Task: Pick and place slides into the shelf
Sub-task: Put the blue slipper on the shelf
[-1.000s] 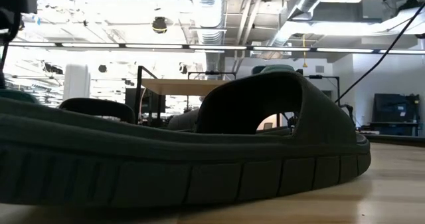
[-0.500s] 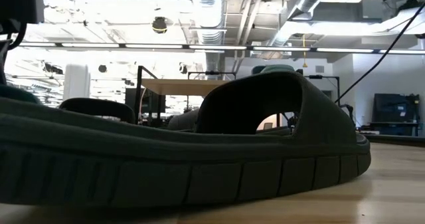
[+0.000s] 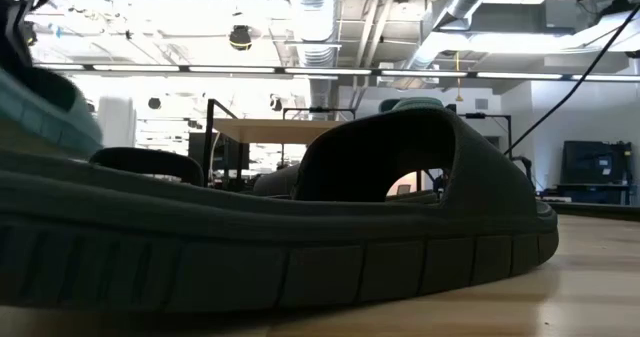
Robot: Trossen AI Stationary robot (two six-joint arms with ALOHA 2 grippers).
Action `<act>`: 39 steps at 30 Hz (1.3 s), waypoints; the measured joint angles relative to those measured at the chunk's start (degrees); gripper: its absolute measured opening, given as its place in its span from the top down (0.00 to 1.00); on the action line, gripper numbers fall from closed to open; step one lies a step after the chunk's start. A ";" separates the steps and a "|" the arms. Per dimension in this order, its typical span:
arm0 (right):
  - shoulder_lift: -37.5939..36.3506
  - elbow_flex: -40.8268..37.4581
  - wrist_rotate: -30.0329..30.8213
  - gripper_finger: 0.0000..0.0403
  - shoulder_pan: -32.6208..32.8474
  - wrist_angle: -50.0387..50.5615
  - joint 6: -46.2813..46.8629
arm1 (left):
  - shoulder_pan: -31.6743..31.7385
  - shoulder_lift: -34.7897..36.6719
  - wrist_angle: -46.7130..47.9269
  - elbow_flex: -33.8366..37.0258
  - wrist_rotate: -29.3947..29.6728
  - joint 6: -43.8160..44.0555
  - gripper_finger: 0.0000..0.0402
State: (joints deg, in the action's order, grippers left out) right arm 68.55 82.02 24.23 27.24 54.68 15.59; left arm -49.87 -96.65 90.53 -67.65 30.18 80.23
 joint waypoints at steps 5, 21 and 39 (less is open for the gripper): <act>0.00 0.00 0.00 0.60 0.00 0.09 -0.02 | 0.76 0.57 -0.44 -4.76 2.39 -4.56 1.00; -4.05 -0.02 2.03 0.60 4.58 0.11 -2.07 | 14.33 0.57 -0.48 -23.05 23.94 -29.91 1.00; -14.95 -0.02 3.34 0.60 4.98 0.57 -8.62 | 41.45 0.57 -34.28 -28.71 26.06 -79.19 1.00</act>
State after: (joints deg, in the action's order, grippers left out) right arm 53.60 82.00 27.57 32.23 55.24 6.98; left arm -8.42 -96.07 56.25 -96.36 56.24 1.04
